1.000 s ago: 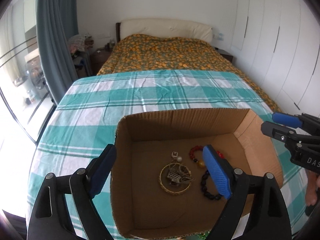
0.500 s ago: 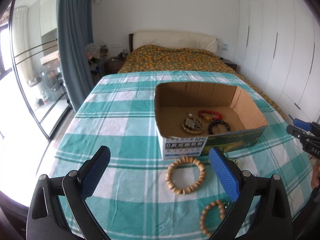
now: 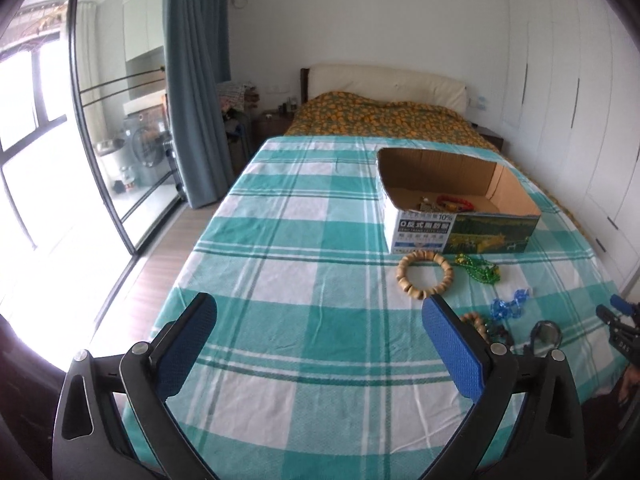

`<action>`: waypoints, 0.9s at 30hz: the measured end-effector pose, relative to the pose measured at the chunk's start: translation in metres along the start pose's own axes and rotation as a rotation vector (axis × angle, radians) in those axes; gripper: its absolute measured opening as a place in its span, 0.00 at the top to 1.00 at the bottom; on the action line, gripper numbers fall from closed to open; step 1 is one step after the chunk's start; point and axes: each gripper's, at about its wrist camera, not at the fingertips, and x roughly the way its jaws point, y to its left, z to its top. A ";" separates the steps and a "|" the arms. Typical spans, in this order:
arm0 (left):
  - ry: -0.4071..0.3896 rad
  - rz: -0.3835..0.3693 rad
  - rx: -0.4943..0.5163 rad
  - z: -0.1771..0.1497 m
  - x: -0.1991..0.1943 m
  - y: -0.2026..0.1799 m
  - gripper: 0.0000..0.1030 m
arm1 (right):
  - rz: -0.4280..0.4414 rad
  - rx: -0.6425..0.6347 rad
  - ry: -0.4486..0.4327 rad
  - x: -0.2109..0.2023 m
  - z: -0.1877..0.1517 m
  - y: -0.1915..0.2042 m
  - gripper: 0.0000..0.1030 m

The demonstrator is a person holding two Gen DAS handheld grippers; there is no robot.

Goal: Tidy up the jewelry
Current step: 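Withdraw both tools from the box back over the table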

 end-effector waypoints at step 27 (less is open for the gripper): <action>0.150 -0.044 0.038 -0.102 0.083 -0.056 0.00 | 0.004 0.114 0.052 0.022 -0.053 0.000 0.44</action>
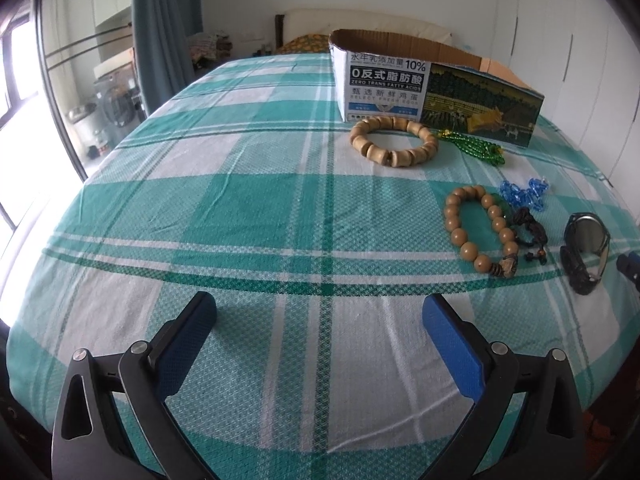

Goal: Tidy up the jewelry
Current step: 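Withdraw both tools from the box back over the table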

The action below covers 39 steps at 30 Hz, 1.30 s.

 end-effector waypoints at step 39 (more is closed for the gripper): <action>0.017 0.008 -0.014 0.002 0.003 -0.001 0.00 | -0.013 -0.010 -0.009 0.000 -0.002 0.005 0.36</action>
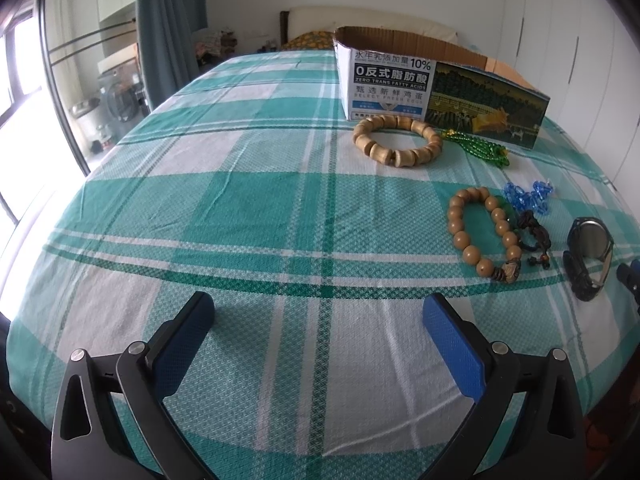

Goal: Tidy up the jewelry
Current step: 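Withdraw both tools from the box back over the table, then grasp the brown wooden bead bracelet with the left tool while the right tool grasps the black watch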

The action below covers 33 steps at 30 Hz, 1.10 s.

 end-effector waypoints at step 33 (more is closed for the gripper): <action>0.019 -0.128 0.018 0.047 -0.006 -0.037 0.00 | 0.303 -0.087 -0.026 -0.027 0.054 0.057 0.36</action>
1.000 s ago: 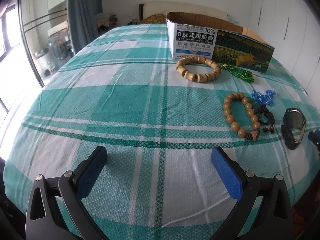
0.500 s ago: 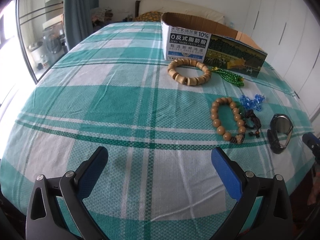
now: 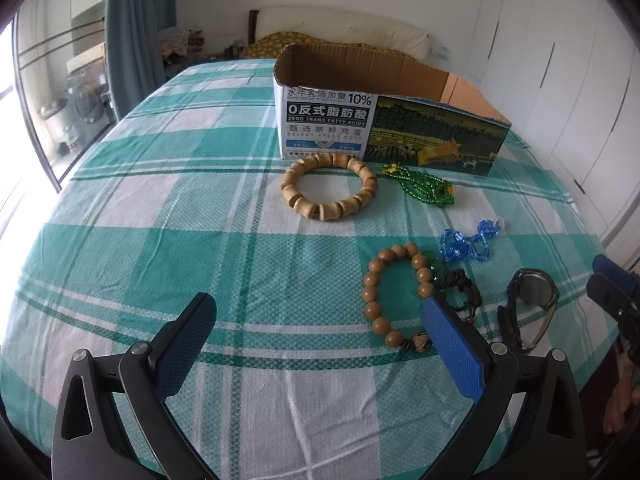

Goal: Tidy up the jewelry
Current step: 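Grasp the brown wooden bead bracelet with the left tool while the right tool grasps the black watch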

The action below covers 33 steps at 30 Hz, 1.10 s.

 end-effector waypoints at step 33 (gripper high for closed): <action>0.077 -0.069 0.102 -0.001 0.022 -0.034 0.91 | 0.021 -0.069 0.274 0.048 -0.002 0.008 0.89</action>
